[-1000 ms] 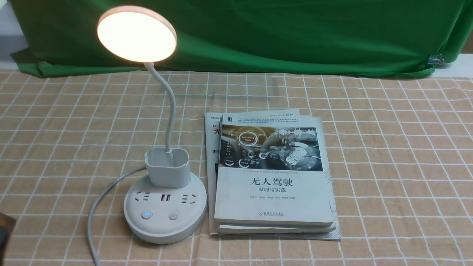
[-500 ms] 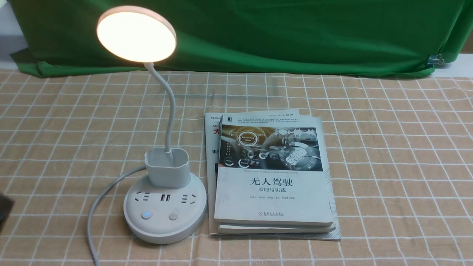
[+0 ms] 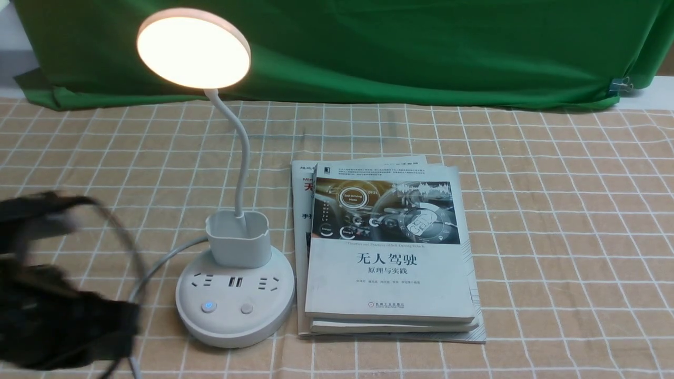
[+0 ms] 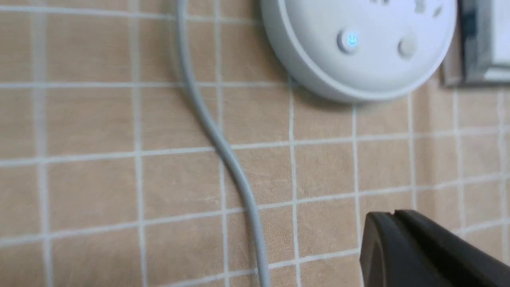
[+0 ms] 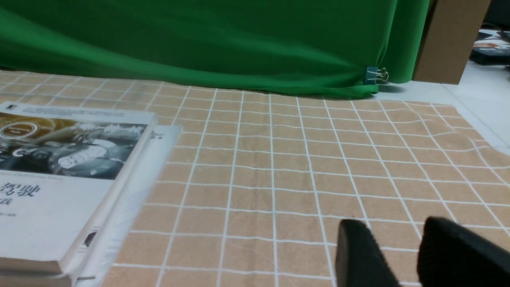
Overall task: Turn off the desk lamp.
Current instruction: Use the left arm to press the button switch on the lamp holder
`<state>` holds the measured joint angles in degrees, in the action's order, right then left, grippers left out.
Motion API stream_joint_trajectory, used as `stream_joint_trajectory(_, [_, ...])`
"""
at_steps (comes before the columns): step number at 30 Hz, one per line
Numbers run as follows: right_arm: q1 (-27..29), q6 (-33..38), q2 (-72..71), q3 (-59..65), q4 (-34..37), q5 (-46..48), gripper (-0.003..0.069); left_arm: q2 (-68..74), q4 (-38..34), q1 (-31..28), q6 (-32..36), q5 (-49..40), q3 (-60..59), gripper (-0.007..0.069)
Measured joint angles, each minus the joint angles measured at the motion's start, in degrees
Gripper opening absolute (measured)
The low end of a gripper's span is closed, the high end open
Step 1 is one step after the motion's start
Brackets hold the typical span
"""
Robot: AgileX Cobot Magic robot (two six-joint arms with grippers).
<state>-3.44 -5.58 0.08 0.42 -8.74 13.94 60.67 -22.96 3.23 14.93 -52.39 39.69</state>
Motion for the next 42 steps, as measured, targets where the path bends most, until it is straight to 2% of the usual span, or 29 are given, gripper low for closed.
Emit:
stream_joint_trajectory(3, [0.0,0.0,0.0,0.0,0.0,0.0,0.0242,7.28,4.21,7.87,-2.63,0.0,3.54,-0.0003])
stream_joint_trajectory(5, [0.0,0.0,0.0,0.0,0.0,0.0,0.0242,12.44,8.56,14.93,-6.69,0.0,7.61,-0.0003])
stream_joint_trajectory(8, [0.0,0.0,0.0,0.0,0.0,0.0,0.0242,17.32,10.83,20.84,-9.78,0.0,12.08,-0.0003])
stream_joint_trajectory(11, [0.0,0.0,0.0,0.0,0.0,0.0,0.0242,21.2,10.99,24.11,-11.12,0.0,16.28,-0.0003])
stream_joint_trajectory(18, [0.0,0.0,0.0,0.0,0.0,0.0,0.0242,29.02,13.75,24.87,-11.32,0.39,22.56,-0.0003])
stream_joint_trajectory(26, [0.0,0.0,0.0,0.0,0.0,0.0,0.0242,35.9,18.34,24.54,-11.78,2.2,23.38,-0.0003])
stream_joint_trajectory(33, [0.0,0.0,0.0,0.0,0.0,0.0,0.0242,40.29,17.98,23.25,-11.91,2.64,24.46,-0.0003])
stream_joint_trajectory(42, [0.0,0.0,0.0,0.0,0.0,0.0,0.0242,39.02,17.96,23.25,-11.59,2.57,24.32,-0.0003])
